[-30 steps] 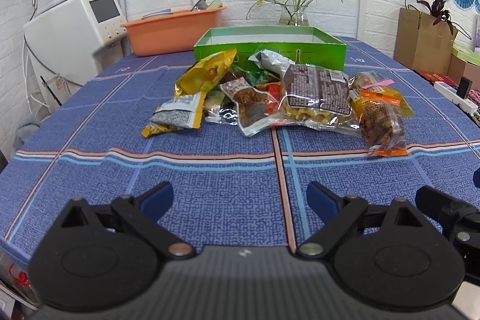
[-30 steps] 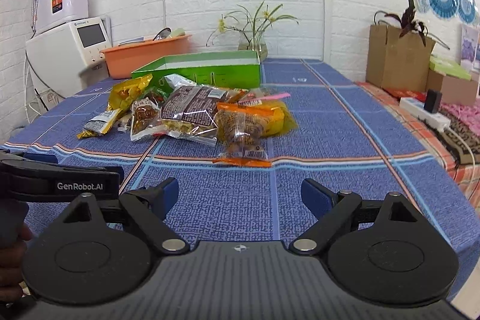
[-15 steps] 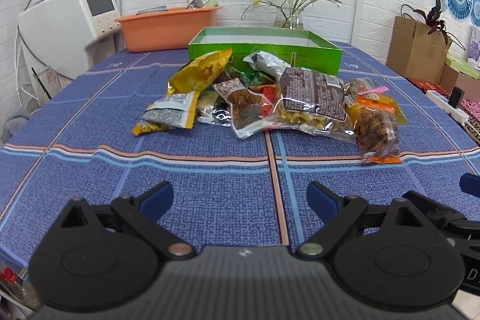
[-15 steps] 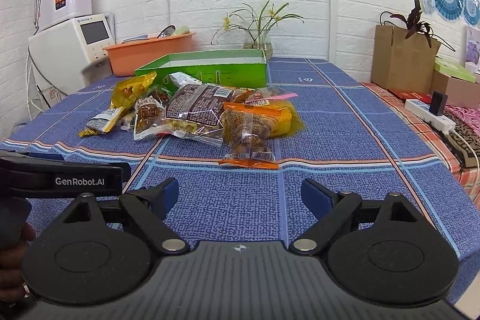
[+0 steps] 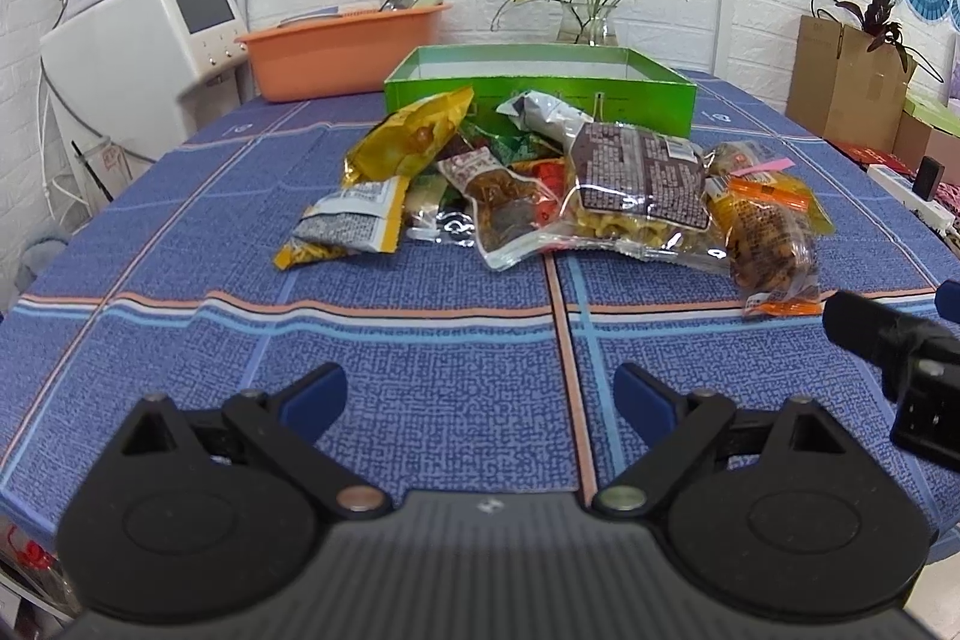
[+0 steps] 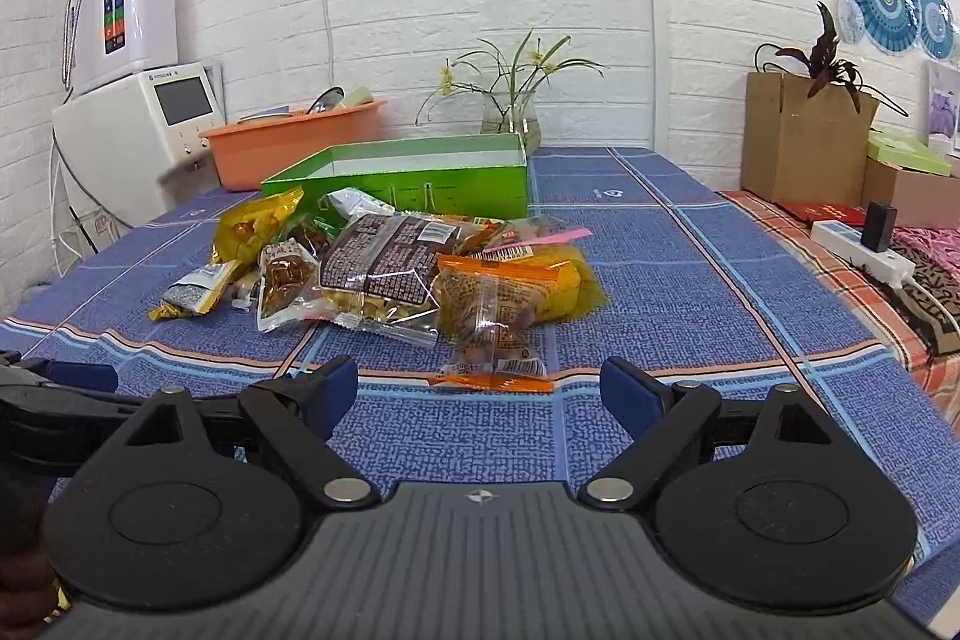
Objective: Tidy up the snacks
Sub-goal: 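Grasp the white-and-yellow snack bag with the left tool while the right tool grasps the orange-topped clear bag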
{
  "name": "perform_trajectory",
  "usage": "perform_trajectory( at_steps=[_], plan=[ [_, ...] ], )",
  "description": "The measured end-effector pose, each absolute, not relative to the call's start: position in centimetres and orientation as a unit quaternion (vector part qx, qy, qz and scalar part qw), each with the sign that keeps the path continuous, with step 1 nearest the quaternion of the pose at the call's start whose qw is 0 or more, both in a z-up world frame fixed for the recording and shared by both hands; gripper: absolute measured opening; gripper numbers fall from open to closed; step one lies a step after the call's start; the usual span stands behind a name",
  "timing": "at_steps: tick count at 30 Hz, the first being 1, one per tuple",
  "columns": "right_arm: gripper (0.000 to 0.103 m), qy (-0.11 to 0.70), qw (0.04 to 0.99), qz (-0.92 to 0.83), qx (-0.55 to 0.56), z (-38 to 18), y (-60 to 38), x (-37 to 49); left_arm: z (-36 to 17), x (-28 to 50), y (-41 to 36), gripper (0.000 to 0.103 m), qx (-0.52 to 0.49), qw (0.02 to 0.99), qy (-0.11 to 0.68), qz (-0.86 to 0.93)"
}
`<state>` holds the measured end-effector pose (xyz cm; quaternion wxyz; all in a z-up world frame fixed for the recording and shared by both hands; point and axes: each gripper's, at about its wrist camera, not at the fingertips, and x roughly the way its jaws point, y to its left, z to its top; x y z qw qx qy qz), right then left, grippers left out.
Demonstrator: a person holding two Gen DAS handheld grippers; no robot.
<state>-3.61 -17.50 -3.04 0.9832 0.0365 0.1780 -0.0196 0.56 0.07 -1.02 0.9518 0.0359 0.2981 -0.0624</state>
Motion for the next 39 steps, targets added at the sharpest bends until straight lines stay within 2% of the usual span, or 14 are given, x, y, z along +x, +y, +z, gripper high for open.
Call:
perform_trajectory(
  at_steps=[5,10,14,20,31,33,35,37,39],
  plan=[
    [0.103,0.123,0.991,-0.039,0.044,-2.7,-17.8,-3.0,0.1,1.4,2.8,0.091,0.008,0.966,0.254,-0.055],
    [0.103,0.148,0.986,-0.019,0.079,-2.0,-18.9,-0.7,0.5,2.6,7.3,0.091,-0.028,0.982,0.154,-0.101],
    [0.103,0.193,0.978,-0.034,0.077,-2.0,-19.0,1.9,1.2,6.9,8.0,0.091,0.000,0.973,0.225,-0.057],
    [0.103,0.219,0.974,-0.010,0.051,-2.6,-18.5,3.6,-0.9,11.5,7.7,0.091,0.029,0.952,0.297,-0.062],
    [0.103,0.261,0.965,0.004,0.037,-3.6,-18.8,6.9,-2.8,16.3,7.5,0.089,0.013,0.940,0.321,-0.114],
    [0.103,0.273,0.961,0.008,0.031,-3.9,-18.6,7.4,-2.8,16.3,7.6,0.080,0.012,0.941,0.316,-0.125],
    [0.080,0.287,0.957,0.018,0.028,-4.3,-18.5,7.7,-2.6,15.8,7.6,0.064,0.021,0.941,0.311,-0.135],
    [0.076,0.283,0.958,0.023,0.029,-4.4,-18.4,7.5,-2.5,15.4,7.8,0.059,0.030,0.940,0.309,-0.141],
    [0.074,0.282,0.959,0.027,0.020,-4.4,-18.2,7.2,-2.5,15.1,8.1,0.058,0.032,0.939,0.310,-0.146]
  ],
)
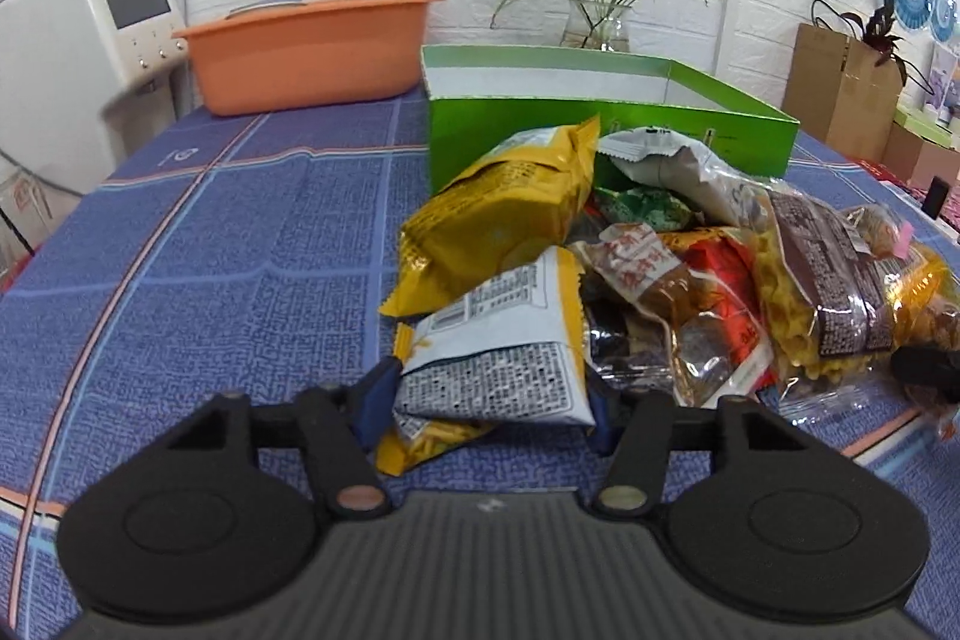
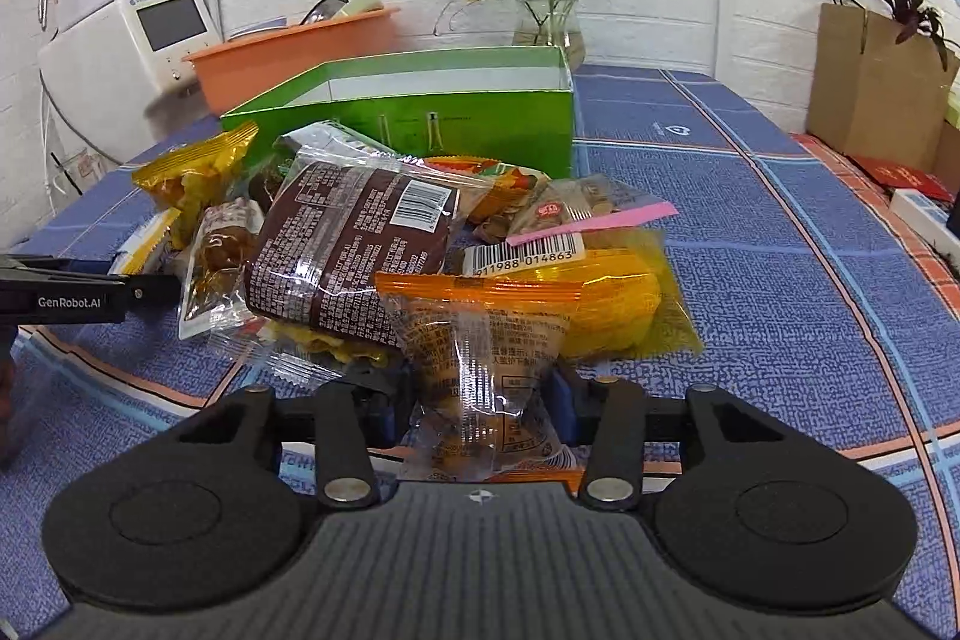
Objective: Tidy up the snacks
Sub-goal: 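Grasp the white-and-yellow snack bag with the left tool while the right tool grasps the orange-topped clear bag, then carry both bags over the green box and open both tools to drop them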
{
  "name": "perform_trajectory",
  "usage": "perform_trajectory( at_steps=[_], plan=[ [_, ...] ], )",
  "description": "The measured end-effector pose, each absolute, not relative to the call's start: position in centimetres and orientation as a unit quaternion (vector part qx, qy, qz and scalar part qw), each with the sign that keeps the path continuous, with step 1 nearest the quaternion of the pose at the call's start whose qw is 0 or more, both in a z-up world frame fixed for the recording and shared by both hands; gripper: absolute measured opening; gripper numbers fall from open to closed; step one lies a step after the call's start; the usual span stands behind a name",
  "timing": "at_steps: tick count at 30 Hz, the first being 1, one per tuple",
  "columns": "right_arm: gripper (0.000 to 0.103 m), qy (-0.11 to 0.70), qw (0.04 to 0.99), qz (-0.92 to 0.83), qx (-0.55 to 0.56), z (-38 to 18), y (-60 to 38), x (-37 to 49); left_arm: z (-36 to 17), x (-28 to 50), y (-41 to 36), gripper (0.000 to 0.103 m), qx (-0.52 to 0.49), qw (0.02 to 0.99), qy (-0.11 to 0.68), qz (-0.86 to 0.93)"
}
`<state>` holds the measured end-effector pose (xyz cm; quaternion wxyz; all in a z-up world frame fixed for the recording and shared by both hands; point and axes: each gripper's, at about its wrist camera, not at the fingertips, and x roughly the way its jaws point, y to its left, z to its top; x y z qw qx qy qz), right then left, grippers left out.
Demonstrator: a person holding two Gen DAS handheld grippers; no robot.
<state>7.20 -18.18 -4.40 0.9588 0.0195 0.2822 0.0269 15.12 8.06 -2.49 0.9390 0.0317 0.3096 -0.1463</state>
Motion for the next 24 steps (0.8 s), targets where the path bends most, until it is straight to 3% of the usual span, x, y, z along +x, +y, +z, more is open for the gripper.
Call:
perform_trajectory(
  at_steps=[24],
  plan=[
    [0.075,0.273,0.958,0.016,0.091,-3.5,-20.8,2.6,1.5,11.2,9.5,0.058,-0.033,0.949,0.273,-0.153]
  ],
)
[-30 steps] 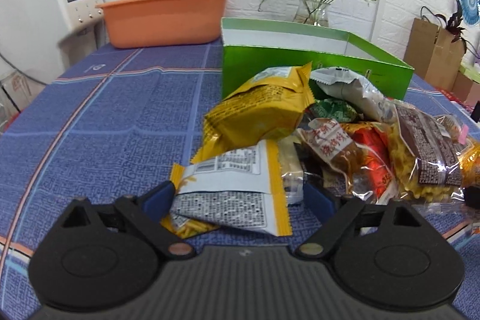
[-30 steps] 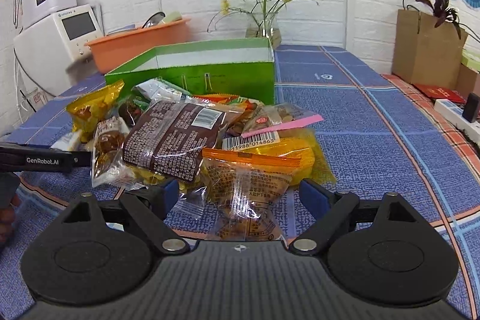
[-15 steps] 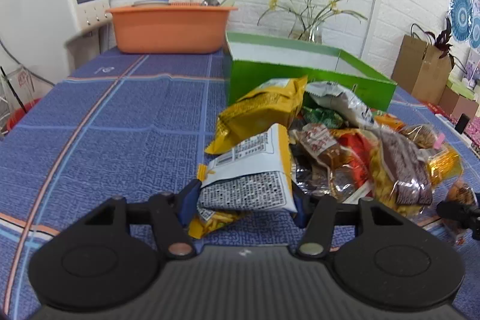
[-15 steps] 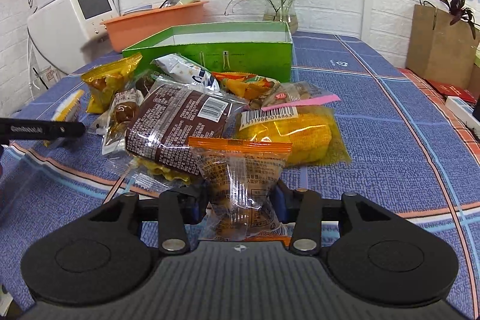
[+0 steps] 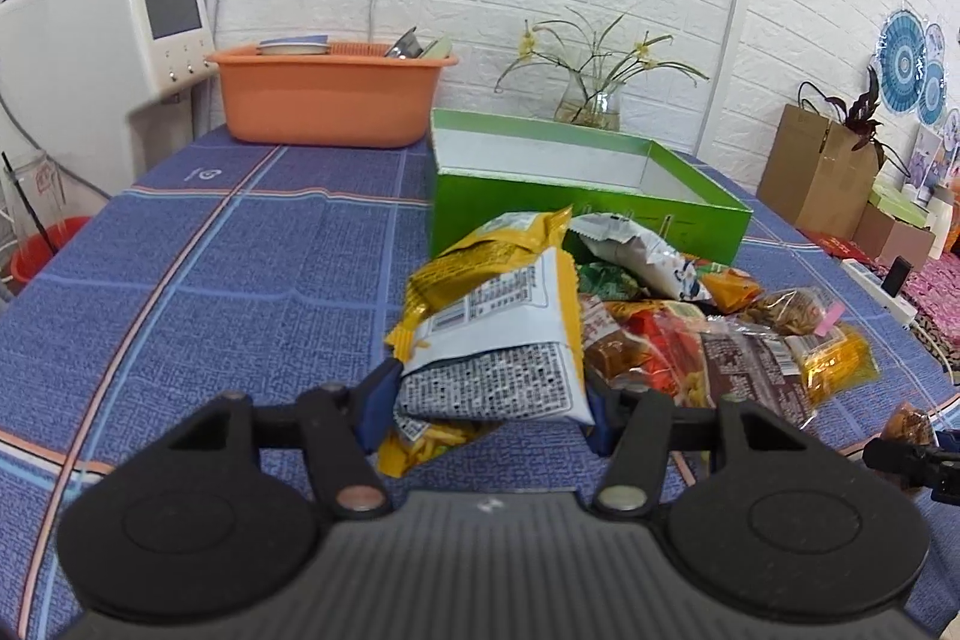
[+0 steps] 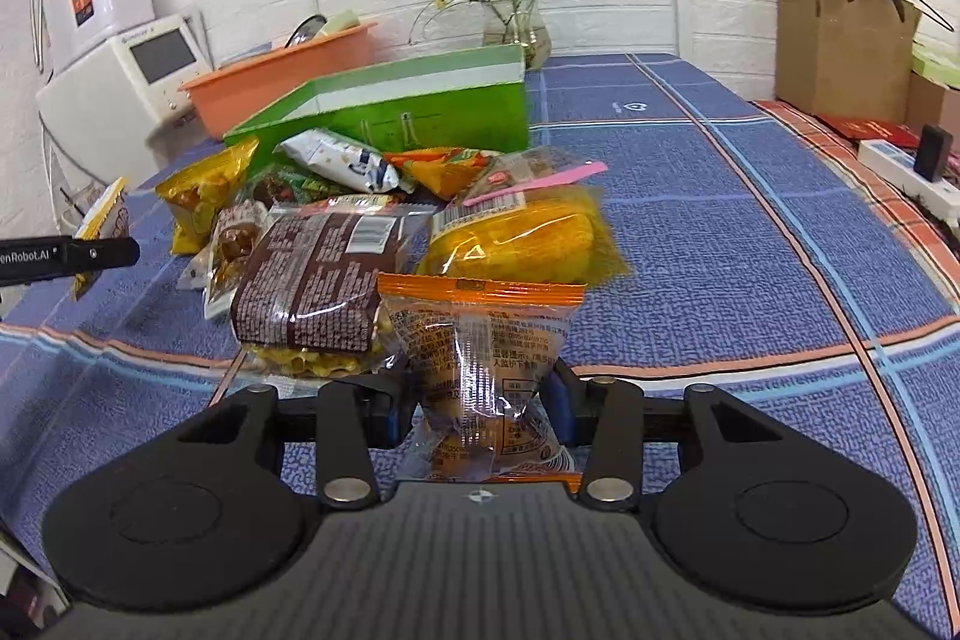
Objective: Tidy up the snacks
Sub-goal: 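Carry both bags over the green box and open both tools to drop them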
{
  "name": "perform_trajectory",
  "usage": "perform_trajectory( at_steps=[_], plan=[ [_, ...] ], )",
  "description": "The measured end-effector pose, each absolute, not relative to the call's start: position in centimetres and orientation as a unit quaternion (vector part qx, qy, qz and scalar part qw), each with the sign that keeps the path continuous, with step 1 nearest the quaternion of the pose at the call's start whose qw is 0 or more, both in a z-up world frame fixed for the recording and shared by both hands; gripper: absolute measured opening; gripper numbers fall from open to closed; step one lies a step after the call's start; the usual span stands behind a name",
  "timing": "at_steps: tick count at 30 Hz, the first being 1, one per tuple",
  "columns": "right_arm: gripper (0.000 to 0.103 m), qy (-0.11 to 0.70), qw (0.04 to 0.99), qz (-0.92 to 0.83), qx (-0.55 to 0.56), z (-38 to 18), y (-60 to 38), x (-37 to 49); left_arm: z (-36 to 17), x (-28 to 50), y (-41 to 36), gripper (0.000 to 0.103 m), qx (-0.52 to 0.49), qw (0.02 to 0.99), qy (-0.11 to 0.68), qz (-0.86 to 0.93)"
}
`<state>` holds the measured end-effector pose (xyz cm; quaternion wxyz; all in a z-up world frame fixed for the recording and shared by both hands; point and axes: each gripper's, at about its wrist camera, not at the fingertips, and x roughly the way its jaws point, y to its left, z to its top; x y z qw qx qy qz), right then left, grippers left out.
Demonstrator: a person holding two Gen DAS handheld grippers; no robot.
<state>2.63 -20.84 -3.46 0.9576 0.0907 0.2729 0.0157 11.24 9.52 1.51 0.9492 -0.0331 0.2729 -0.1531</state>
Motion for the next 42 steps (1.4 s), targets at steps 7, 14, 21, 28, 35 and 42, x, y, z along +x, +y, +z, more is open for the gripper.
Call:
perform_trajectory(
  at_steps=[7,14,21,28,35,42],
  plan=[
    [0.075,0.219,0.964,0.121,0.088,1.4,-20.9,6.7,5.1,15.3,6.9,0.058,-0.040,0.948,0.241,-0.202],
    [0.075,0.142,0.985,0.099,0.021,5.2,-20.0,17.5,8.0,25.0,1.6,0.058,-0.040,0.950,0.220,-0.218],
    [0.075,0.193,0.974,0.099,0.063,3.5,-20.5,26.1,5.9,30.8,-0.9,0.059,-0.035,0.954,0.227,-0.192],
    [0.087,0.212,0.970,0.086,0.087,1.6,-20.4,30.1,4.4,33.5,-1.2,0.073,-0.007,0.954,0.241,-0.180],
    [0.096,0.236,0.963,0.049,0.117,2.1,-20.5,29.5,6.5,32.5,0.3,0.102,-0.017,0.962,0.223,-0.157],
    [0.098,0.210,0.969,0.018,0.128,3.2,-21.1,28.6,8.2,30.3,3.6,0.102,-0.017,0.975,0.188,-0.119]
  ],
)
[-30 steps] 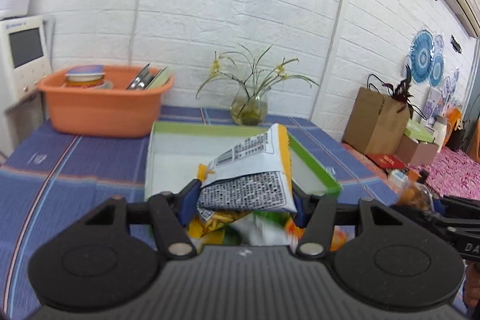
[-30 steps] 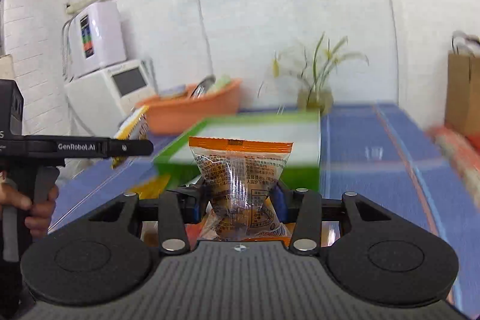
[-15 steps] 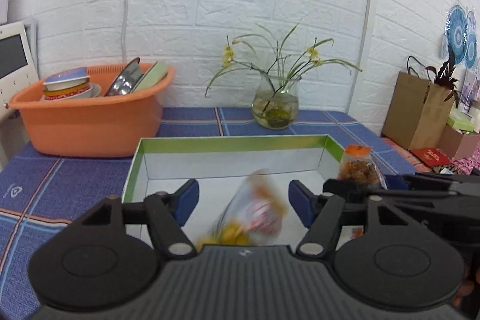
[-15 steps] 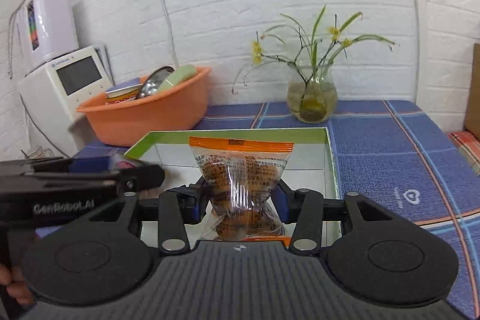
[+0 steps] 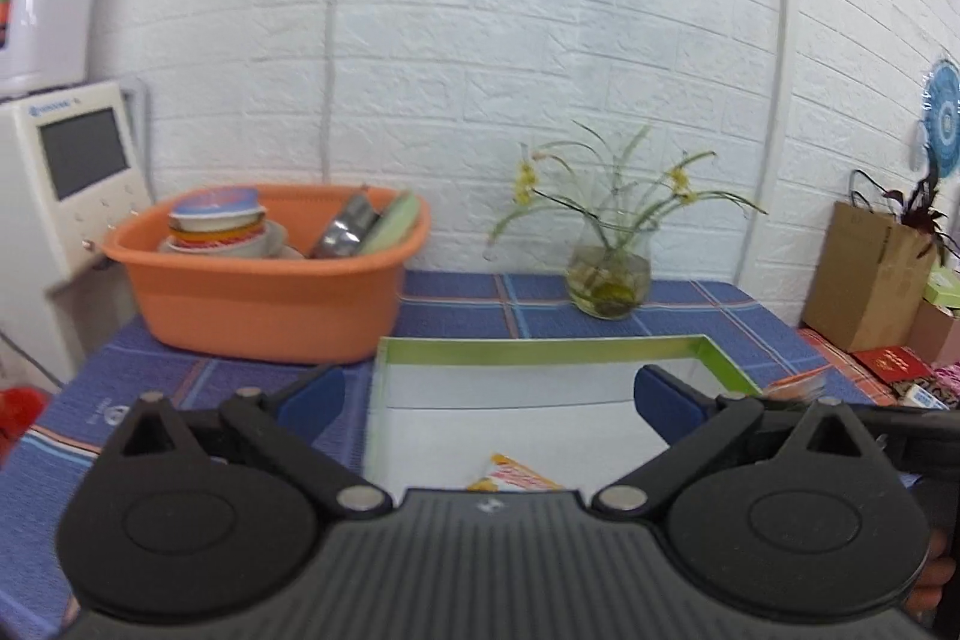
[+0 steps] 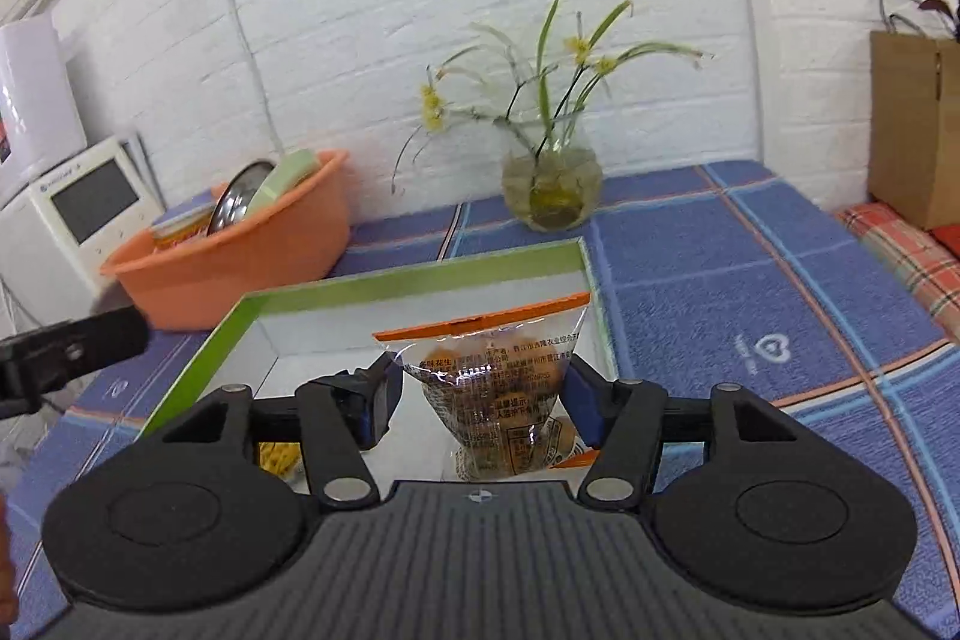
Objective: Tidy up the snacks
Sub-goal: 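Carry both bags over the green box and open both tools to drop them, then grasp the yellow chip bag with both tools together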
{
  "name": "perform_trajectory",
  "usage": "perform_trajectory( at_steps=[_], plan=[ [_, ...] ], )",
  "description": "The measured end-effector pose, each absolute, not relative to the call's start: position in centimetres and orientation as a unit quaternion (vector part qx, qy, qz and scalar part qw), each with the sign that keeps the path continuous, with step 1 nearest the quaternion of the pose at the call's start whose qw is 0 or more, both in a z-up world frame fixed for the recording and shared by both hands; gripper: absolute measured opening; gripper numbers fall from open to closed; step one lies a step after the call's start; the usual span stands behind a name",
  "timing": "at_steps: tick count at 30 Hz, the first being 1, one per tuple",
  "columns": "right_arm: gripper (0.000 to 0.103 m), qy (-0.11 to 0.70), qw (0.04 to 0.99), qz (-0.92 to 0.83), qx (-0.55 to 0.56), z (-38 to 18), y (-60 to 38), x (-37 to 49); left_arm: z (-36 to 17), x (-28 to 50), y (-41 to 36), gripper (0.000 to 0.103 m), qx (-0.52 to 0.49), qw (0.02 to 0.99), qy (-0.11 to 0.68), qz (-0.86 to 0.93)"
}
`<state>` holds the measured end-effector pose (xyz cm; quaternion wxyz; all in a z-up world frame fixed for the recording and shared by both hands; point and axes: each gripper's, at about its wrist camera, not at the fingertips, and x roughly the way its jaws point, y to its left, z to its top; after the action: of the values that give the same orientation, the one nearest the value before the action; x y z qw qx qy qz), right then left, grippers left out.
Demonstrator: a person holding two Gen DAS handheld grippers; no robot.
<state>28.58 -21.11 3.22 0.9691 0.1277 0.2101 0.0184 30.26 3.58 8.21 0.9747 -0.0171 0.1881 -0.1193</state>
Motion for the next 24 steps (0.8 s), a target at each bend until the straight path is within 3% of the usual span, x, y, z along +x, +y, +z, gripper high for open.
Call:
perform_trajectory(
  at_steps=[1,6,9,14,18,24],
  plan=[
    [0.103,0.209,0.969,0.030,0.126,3.3,-21.1,28.8,8.2,29.8,4.1,0.102,-0.018,0.976,0.189,-0.105],
    [0.103,0.242,0.967,0.074,0.028,3.7,-19.0,30.8,7.1,26.8,6.3,0.102,0.025,0.979,0.192,-0.061],
    [0.103,0.212,0.977,0.022,-0.029,4.2,-17.7,30.2,6.0,24.5,8.4,0.102,0.030,0.983,0.178,-0.038],
    [0.103,0.191,0.978,0.080,0.025,5.3,-16.2,24.6,3.5,22.5,10.9,0.103,-0.007,0.979,0.178,-0.096],
    [0.103,0.218,0.958,0.175,0.065,5.0,-13.8,21.0,1.9,21.8,10.2,0.103,0.030,0.964,0.217,-0.152],
    [0.103,0.317,0.909,0.206,0.176,3.5,-11.0,23.0,0.8,21.4,10.1,0.103,0.032,0.957,0.227,-0.176]
  ],
)
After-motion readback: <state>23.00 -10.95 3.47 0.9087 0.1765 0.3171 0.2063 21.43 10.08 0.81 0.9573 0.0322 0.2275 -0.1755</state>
